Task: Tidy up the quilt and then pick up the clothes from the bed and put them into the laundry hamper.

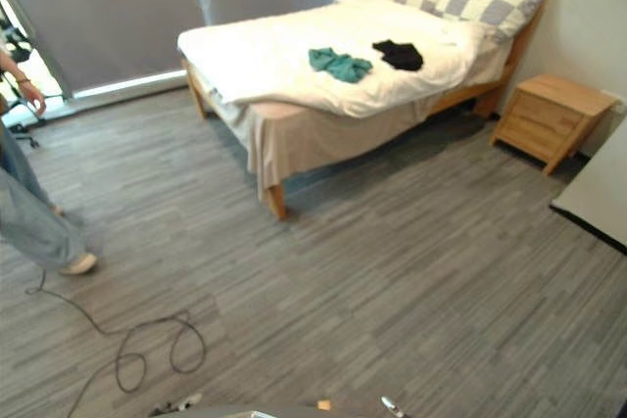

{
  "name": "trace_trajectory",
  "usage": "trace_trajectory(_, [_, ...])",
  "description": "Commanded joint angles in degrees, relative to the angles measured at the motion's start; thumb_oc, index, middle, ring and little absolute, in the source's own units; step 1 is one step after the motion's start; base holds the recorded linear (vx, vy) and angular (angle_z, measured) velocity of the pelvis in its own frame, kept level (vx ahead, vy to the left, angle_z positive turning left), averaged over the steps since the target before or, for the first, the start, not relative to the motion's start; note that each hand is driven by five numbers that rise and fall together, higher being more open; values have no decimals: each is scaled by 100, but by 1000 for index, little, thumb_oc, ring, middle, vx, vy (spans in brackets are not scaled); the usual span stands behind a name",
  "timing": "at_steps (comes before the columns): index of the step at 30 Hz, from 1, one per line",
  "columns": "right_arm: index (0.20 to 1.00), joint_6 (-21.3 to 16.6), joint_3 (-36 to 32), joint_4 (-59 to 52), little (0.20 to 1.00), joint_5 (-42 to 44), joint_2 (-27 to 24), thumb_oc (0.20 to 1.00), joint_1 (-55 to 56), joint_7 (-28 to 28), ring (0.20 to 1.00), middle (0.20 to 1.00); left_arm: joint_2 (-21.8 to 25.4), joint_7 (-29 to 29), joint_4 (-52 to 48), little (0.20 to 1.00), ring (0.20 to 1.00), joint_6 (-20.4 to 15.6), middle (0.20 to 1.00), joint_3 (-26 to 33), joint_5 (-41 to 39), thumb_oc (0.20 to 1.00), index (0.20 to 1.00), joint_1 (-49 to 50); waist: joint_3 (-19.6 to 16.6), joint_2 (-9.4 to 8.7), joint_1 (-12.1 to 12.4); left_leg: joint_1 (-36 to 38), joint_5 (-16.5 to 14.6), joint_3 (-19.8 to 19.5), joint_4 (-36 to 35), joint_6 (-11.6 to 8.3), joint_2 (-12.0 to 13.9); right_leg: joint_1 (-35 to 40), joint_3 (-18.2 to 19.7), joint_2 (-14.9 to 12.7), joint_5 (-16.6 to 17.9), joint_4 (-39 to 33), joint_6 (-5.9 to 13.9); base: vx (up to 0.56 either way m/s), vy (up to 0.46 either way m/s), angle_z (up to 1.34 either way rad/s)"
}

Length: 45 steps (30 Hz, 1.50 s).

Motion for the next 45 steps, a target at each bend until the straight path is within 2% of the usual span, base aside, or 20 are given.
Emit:
trace_trajectory(1, [1000,-92,25,151,1000,-86,11,1000,-576,-122,1000,1000,10,169,132,1000,1000,-119,1000,-76,307,1000,1000,-648,733,-128,-45,606,-219,10,-563,-397,294,1094,-173,-364,247,-1859,868,26,-7,-5])
trace_trajectory(19, [1000,-26,-55,179,1000,-80,-51,1000,-700,-166,1000,1000,75,213,29,1000,1000,-98,1000,-77,162,1000,1000,-806,1101,-272,68,366,-315,130,-518,-250,208,760,-194,-443,157,-1604,975,67,48,-4])
trace_trajectory(21, [1000,-40,-223,135,1000,84,-32,1000,-723,-147,1000,1000,188,217,-48,1000,1000,-99,1000,59,-4,1000,1000,-848,1182,-265,169,427,-425,243,-558,-110,239,-21,-366,-517,273,71,1382,81,122,-8])
trace_trajectory(22, [1000,-40,-223,134,1000,84,-31,1000,-724,-147,1000,1000,189,217,-48,1000,1000,-99,1000,59,-4,1000,1000,-850,1174,-276,178,416,-426,253,-556,-105,226,-61,-350,-531,248,124,1387,78,107,-18])
trace_trajectory(23, [1000,-5,-259,148,1000,78,-44,1000,-753,-145,1000,1000,180,246,-55,1000,1000,-76,1000,116,-81,1000,1000,-836,1296,-219,165,588,-495,332,-563,-59,248,-443,-507,-677,538,949,1619,43,65,-21])
trace_trajectory(24, [1000,-5,-259,148,1000,78,-44,1000,-755,-144,1000,1000,180,246,-54,1000,1000,-76,1000,117,-80,1000,1000,-838,1280,-217,172,568,-488,340,-563,-59,252,-463,-500,-671,552,941,1617,202,126,-27])
trace_trajectory(25, [1000,-10,-343,133,1000,167,-13,1000,-760,-153,1000,1000,220,274,-33,1000,1000,-61,1000,153,-138,1000,1000,-838,1383,-70,70,847,-568,302,-563,-78,398,-997,-644,-708,852,1885,1656,277,69,-23])
trace_trajectory(26, [1000,-20,-388,112,1000,204,8,1000,-737,-143,1000,1000,239,275,-23,1000,1000,-66,1000,166,-137,1000,1000,-835,1385,-40,25,963,-613,265,-563,-91,409,-1118,-719,-747,792,1961,1634,466,58,-8])
trace_trajectory(29, [1000,-63,-463,66,1000,387,40,1000,-567,-142,1000,1000,286,229,31,1000,1000,-86,1000,152,-81,1000,1000,-894,1393,-135,-237,1205,-849,103,-563,-217,280,-1061,-795,-625,514,445,1362,447,-47,16])
trace_trajectory(31, [1000,-61,-508,37,1000,410,62,1000,-498,-155,1000,1000,309,232,167,1000,1000,-43,1000,103,215,1000,1000,-1016,1342,-190,-524,1504,-1156,-54,-563,-400,243,-1239,-477,-632,828,-1306,1417,653,-139,53])
trace_trajectory(34, [1000,-51,-536,117,1000,414,39,1000,-431,-136,1000,1000,256,194,273,1000,1000,-76,1000,32,396,1000,1000,-1019,1296,-115,-672,1811,-1366,-98,-563,-462,272,-1246,-219,-577,953,-1534,1429,561,-115,47])
trace_trajectory(35, [1000,-44,-537,160,1000,384,5,1000,-374,-117,1000,1000,228,187,267,1000,1000,-85,1000,27,419,1000,1000,-980,1254,-57,-709,1999,-1299,-156,-563,-490,298,-1214,-127,-498,1013,-1431,1359,830,-238,46])
trace_trajectory(36, [1000,-41,-543,242,1000,347,-114,1000,-366,-96,1000,1000,185,173,218,1000,1000,-111,1000,-23,387,1000,1000,-957,1222,103,-795,1902,-816,-218,298,-652,473,-1008,-117,-308,1006,-1329,1133,617,-194,31])
trace_trajectory(37, [1000,-41,-543,242,1000,347,-112,1000,-367,-96,1000,1000,187,173,218,1000,1000,-110,1000,-22,387,1000,1000,-957,1212,91,-800,1888,-805,-224,296,-652,461,-1019,-116,-321,1013,-1333,1133,716,-380,28])
trace_trajectory(38, [1000,-19,-507,283,1000,287,-206,1000,-399,-115,1000,1000,194,162,130,1000,1000,-92,1000,-29,266,1000,1000,-994,1320,81,-743,1145,164,-282,2050,-881,607,-508,-270,-282,871,-1443,853,312,-237,25])
trace_trajectory(39, [1000,-19,-506,283,1000,287,-203,1000,-400,-115,1000,1000,197,161,129,1000,1000,-91,1000,-28,266,1000,1000,-994,1308,68,-754,1122,175,-295,2053,-880,593,-521,-276,-299,877,-1447,853,446,-366,25])
trace_trajectory(40, [1000,-22,-501,229,1000,276,-269,1000,-426,-140,1000,1000,237,191,-13,1000,1000,-79,1000,-54,203,1000,1000,-1056,1435,-34,-671,623,544,-302,3083,-930,651,-253,-342,-354,797,-1512,693,402,-343,10])
trace_trajectory(41, [1000,-8,-468,183,1000,262,-380,1000,-559,-214,1000,1000,281,300,-75,1000,1000,-39,1000,-70,122,1000,1000,-1166,1538,-295,-539,2,472,118,3936,-770,819,133,-359,-503,618,-1687,532,403,-337,-10])
trace_trajectory(42, [1000,-8,-471,184,1000,262,-379,1000,-562,-214,1000,1000,282,300,-75,1000,1000,-39,1000,-72,121,1000,1000,-1169,1550,-273,-534,-11,440,114,3986,-770,849,141,-361,-478,621,-1692,531,634,-267,-9])
trace_trajectory(45, [1000,13,-434,148,1000,161,-491,1000,-679,-274,1000,1000,230,405,-96,1000,1000,-37,1000,23,32,1000,1000,-1172,1539,-369,-322,-655,35,807,3500,-720,938,736,-353,-532,314,-1873,561,487,-11,-3])
